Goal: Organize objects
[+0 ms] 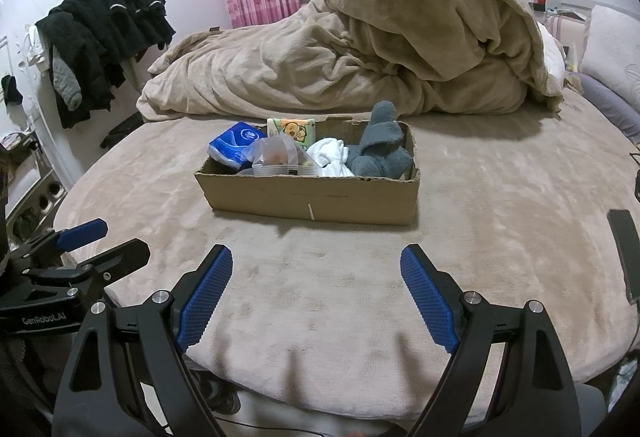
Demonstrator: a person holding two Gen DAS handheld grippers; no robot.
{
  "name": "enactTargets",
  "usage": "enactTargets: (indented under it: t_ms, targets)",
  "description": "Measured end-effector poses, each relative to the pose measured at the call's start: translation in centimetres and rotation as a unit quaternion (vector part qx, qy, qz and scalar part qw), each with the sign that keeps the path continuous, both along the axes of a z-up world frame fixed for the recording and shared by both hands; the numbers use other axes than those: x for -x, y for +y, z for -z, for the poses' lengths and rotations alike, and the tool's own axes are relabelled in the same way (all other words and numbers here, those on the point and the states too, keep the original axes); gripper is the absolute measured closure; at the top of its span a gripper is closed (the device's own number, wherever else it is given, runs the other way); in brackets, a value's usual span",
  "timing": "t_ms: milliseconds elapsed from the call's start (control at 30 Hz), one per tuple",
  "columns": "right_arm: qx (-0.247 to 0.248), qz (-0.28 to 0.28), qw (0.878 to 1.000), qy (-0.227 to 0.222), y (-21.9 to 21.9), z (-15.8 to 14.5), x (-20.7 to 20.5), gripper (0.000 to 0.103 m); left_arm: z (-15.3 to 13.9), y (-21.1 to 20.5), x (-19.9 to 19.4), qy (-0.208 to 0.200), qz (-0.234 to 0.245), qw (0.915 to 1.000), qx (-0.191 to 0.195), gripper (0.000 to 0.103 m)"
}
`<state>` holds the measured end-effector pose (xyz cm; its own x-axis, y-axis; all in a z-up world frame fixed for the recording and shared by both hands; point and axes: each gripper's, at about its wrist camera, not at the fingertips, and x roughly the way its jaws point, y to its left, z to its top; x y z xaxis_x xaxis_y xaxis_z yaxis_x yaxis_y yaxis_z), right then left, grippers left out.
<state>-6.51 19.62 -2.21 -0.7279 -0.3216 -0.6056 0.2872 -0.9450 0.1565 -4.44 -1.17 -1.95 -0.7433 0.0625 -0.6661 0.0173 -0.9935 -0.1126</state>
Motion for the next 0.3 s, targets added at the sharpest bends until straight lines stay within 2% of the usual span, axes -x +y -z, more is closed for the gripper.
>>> enactTargets:
  t_ms: [300]
  targets:
    - [0.001, 0.000, 1.000, 0.000, 0.03, -0.03, 0.03, 0.015, -0.03, 0.18, 0.23, 0.006, 0.012, 0.9999, 0.010, 0.006]
